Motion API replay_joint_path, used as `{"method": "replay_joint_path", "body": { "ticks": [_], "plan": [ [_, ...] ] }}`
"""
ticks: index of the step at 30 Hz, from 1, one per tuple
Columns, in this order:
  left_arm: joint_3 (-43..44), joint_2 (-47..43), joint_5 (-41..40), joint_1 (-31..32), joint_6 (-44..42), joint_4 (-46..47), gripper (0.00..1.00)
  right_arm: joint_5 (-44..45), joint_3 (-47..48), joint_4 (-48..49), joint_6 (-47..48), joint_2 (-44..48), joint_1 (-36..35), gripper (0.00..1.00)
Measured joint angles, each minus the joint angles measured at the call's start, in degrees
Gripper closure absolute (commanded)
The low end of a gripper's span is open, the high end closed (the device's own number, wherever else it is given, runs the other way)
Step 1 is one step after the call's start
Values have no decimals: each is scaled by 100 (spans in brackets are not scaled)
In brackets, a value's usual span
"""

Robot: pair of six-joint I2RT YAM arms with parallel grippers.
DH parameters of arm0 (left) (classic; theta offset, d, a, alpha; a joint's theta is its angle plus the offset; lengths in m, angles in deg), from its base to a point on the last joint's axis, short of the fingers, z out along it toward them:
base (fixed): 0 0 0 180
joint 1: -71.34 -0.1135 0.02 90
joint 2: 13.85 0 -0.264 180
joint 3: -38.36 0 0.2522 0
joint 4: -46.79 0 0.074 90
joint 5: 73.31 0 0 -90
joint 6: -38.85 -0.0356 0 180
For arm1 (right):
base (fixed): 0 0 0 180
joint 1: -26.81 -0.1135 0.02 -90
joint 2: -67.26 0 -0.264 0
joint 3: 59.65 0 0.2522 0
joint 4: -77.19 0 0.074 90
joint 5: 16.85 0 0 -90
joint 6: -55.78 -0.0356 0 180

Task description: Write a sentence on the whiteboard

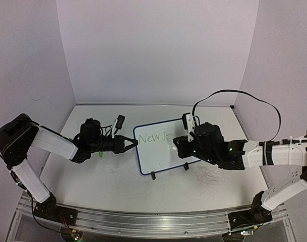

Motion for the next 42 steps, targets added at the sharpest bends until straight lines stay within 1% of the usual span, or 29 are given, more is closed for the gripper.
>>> {"method": "replay_joint_path", "body": {
  "ticks": [4,14,42],
  "plan": [
    [0,0,1,0,-10,-1,100,19,-7,113,48,189,73,100],
    [0,-4,0,0,-10,-1,100,85,29,104,115,-191,117,100],
    [0,-7,0,0,-16,-7,100,152,189,176,231,-399,207,100]
  ]
}}
